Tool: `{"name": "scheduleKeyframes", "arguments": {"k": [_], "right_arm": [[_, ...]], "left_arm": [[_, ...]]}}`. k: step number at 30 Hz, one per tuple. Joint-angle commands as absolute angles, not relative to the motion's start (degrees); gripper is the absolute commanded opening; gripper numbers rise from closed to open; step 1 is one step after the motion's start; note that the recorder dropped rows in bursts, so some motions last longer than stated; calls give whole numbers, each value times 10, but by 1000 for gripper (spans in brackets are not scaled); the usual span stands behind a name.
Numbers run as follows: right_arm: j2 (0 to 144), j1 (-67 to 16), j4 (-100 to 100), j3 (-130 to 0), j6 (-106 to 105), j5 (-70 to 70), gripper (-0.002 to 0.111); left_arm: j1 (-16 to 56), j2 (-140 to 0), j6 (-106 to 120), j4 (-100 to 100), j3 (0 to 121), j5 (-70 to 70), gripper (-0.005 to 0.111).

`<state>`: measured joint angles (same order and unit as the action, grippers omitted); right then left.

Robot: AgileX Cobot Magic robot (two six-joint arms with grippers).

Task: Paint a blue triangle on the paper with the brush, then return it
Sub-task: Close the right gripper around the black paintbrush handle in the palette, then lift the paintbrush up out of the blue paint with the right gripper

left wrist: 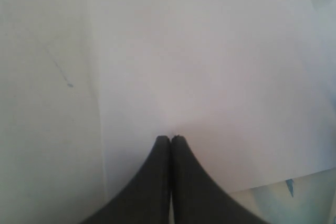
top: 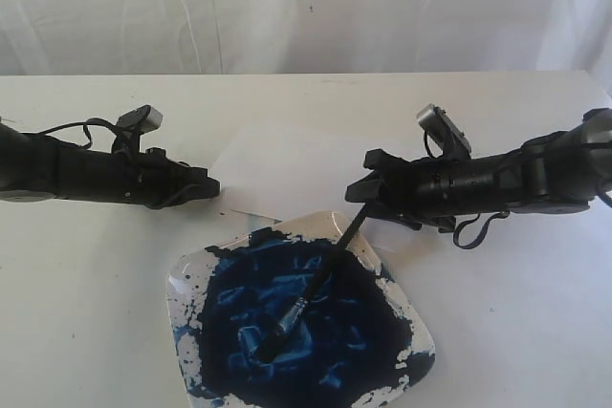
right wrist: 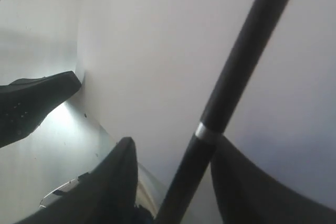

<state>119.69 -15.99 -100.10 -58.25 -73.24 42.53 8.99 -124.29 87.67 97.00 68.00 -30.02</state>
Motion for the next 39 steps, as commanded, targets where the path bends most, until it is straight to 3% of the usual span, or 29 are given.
{"name": "scheduleKeyframes", "arguments": {"k": [1,14,39], "right_arm": [[1197,-160,-999,-587,-745,435,39],[1197,-160,-999,-587,-745,436,38],[1197,-160,-999,-587,-745,437,11]], "left_arm": [[93,-1245,878,972,681,-300,0],[93,-1245,878,972,681,-300,0],[93,-1245,878,972,681,-300,0]]}}
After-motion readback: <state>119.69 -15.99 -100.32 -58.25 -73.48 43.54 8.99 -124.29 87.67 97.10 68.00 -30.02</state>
